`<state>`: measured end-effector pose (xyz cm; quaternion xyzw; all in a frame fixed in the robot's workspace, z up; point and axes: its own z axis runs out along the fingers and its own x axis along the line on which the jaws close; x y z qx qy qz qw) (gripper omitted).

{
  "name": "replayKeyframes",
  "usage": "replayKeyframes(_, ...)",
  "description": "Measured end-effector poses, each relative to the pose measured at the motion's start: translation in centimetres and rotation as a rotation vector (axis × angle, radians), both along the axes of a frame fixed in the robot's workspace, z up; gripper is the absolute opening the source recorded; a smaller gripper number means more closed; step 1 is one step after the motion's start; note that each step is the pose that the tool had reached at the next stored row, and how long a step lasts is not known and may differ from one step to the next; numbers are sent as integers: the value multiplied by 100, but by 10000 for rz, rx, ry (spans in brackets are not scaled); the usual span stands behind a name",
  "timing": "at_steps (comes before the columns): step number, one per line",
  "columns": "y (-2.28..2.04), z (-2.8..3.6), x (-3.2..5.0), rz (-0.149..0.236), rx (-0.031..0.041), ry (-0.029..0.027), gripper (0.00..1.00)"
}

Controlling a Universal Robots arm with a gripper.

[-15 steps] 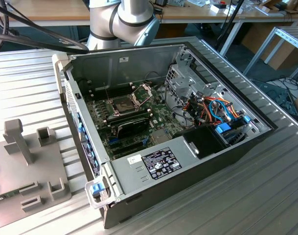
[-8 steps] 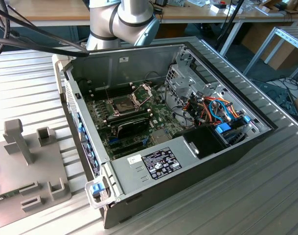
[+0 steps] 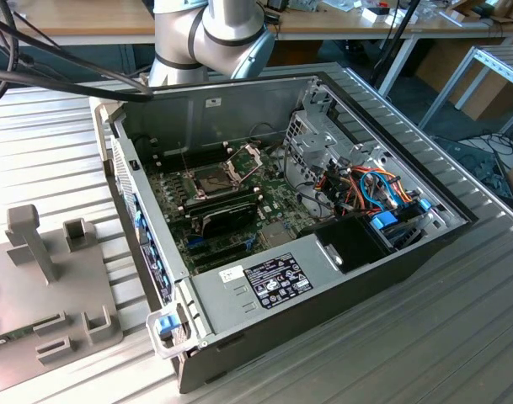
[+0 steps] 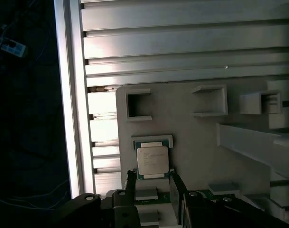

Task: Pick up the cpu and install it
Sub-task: 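Pick up the cpu and move it towards the insertion slot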

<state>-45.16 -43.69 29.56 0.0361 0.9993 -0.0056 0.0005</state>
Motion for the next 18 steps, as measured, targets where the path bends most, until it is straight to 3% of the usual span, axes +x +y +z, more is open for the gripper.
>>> replayKeyframes(5,0,-12,0,0,2,-3,42)
replayKeyframes(11,0,-83,0,0,0,0,42)
replayKeyframes(18,0,-104,0,0,1,-2,42)
